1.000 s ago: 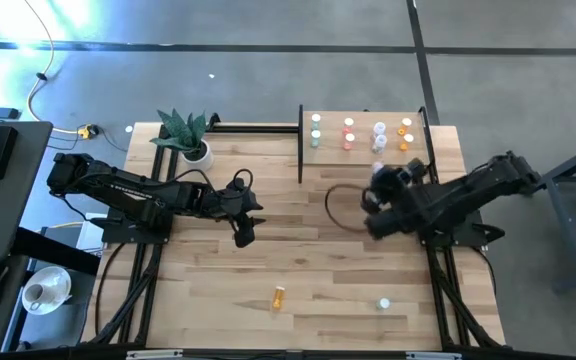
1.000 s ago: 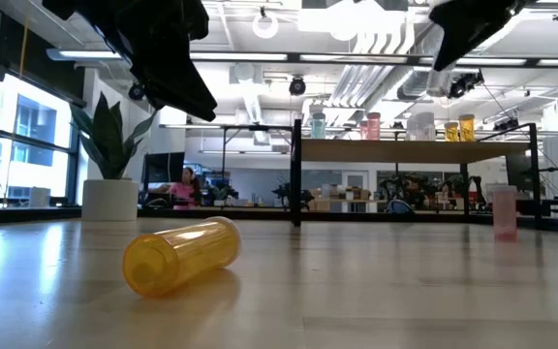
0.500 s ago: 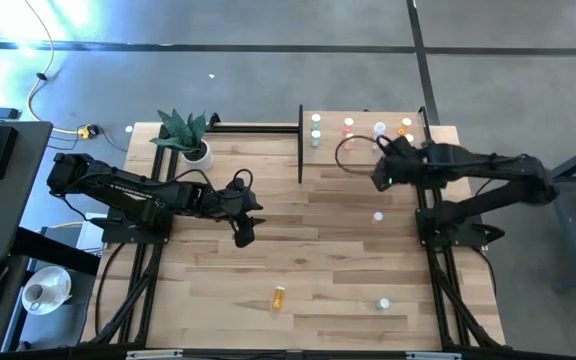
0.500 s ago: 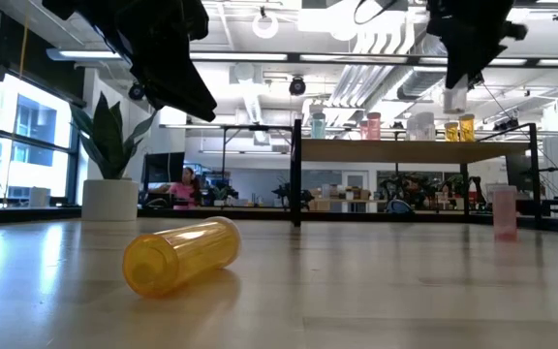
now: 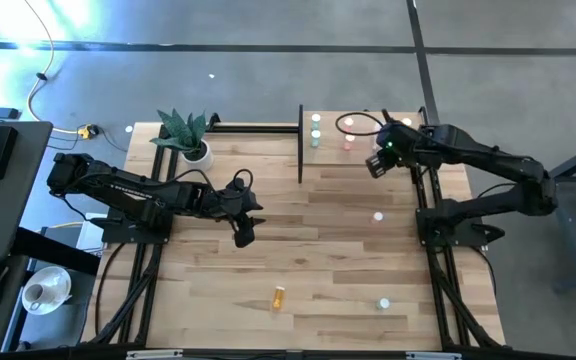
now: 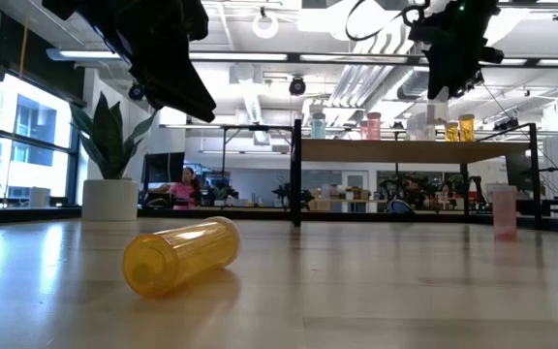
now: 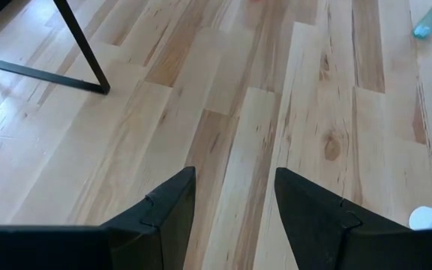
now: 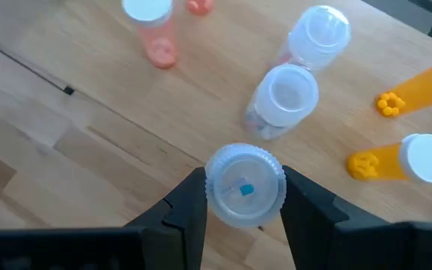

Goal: Pick and place medicine bottles onto shelf by color
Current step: Put the transparent pill bottle on the shelf aligned with the other transparent pill bottle

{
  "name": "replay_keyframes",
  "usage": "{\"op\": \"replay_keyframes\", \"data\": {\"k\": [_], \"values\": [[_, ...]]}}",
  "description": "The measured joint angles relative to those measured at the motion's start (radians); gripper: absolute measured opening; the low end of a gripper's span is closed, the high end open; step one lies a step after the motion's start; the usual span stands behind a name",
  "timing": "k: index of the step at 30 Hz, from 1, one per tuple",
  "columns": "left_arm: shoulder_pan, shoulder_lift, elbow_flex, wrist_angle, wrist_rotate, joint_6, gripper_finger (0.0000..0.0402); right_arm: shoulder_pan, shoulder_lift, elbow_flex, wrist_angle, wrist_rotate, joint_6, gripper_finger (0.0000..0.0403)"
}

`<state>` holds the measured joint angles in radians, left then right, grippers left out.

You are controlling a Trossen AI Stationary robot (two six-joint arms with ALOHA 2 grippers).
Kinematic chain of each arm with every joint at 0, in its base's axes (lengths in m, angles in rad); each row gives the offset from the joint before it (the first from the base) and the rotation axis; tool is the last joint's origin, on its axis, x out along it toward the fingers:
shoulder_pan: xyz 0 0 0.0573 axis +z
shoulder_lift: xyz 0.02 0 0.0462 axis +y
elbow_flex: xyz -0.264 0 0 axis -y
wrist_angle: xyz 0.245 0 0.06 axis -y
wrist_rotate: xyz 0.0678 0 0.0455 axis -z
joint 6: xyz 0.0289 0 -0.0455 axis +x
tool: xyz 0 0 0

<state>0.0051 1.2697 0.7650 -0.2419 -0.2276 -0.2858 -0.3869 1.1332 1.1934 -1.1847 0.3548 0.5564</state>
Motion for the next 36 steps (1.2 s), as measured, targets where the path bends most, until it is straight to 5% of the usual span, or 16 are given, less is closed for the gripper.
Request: {"op": "replay_keyframes", "data": {"k": [36], "values": [[0.000,0.000,0.000,-0.001,0.000,0.000,0.0172,-0.148,0.106,0.000,0.038,-0.077,-0.061,0.0126]]}}
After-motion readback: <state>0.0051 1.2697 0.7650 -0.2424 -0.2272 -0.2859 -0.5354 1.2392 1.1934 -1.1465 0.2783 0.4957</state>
